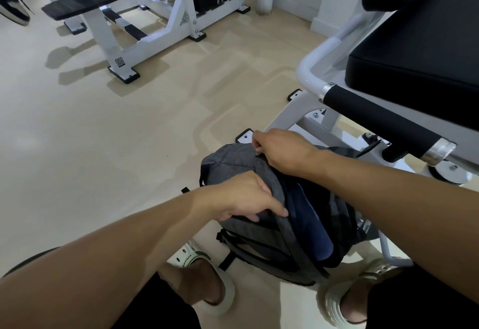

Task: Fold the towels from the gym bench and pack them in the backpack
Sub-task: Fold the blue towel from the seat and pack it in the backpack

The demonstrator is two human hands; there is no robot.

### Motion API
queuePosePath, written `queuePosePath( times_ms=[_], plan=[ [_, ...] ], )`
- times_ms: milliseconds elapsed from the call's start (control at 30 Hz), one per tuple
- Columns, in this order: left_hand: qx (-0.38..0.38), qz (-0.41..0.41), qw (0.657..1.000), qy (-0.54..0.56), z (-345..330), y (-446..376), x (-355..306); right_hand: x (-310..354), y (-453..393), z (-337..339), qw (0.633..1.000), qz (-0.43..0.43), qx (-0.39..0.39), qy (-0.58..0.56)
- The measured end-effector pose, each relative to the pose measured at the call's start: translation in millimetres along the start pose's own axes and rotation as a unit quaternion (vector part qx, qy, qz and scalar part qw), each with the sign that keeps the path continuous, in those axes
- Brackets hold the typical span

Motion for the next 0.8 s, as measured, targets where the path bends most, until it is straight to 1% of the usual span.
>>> queuePosePath(
  times_ms=[67, 133, 200, 267, 333, 400, 500, 567, 700, 800],
  plan=[
    [-0.006, -0.009, 1.0, 0.017, 5, 2, -1, -3, 0, 8, 1.0, -0.006, -0.018, -0.002],
    [-0.004, -0.008, 0.998, 0.061, 10, 5, -2, -6, 0, 15, 0.999, -0.017, -0.028, -0.01],
    [0.002, 0.03, 0.988, 0.153, 18, 3, 6, -7, 1, 20, 0.999, -0.024, -0.039, -0.021],
    [-0.002, 0.075, 0.967, 0.241, 30, -3, 18, -4, 3, 24, 0.999, -0.026, -0.039, -0.023],
    [-0.012, 0.107, 0.953, 0.284, 43, -13, 28, 0, 6, 27, 0.999, -0.02, -0.038, -0.017],
    [0.002, 0.133, 0.944, 0.303, 49, -23, 34, 8, 7, 30, 0.999, -0.007, -0.041, 0.005],
    [0.063, 0.163, 0.939, 0.296, 40, -31, 33, 23, 6, 32, 0.996, 0.032, -0.057, 0.068],
    [0.076, 0.171, 0.935, 0.302, 37, -37, 33, 30, 7, 32, 0.992, 0.055, -0.07, 0.089],
    [0.067, 0.166, 0.927, 0.331, 39, -44, 30, 32, 12, 34, 0.992, 0.069, -0.078, 0.075],
    [0.024, 0.15, 0.925, 0.349, 45, -48, 27, 36, 12, 31, 0.993, 0.064, -0.062, 0.072]
  ],
)
Point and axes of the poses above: each hand's wrist, its own y-axis away from the middle knuckle, its own z-axis out of the back of the hand, x = y × z, the point moved 10 cm from there along -y, towards the middle knuckle, and after that the axes turned 13 degrees about z, right-handed, at the moved point
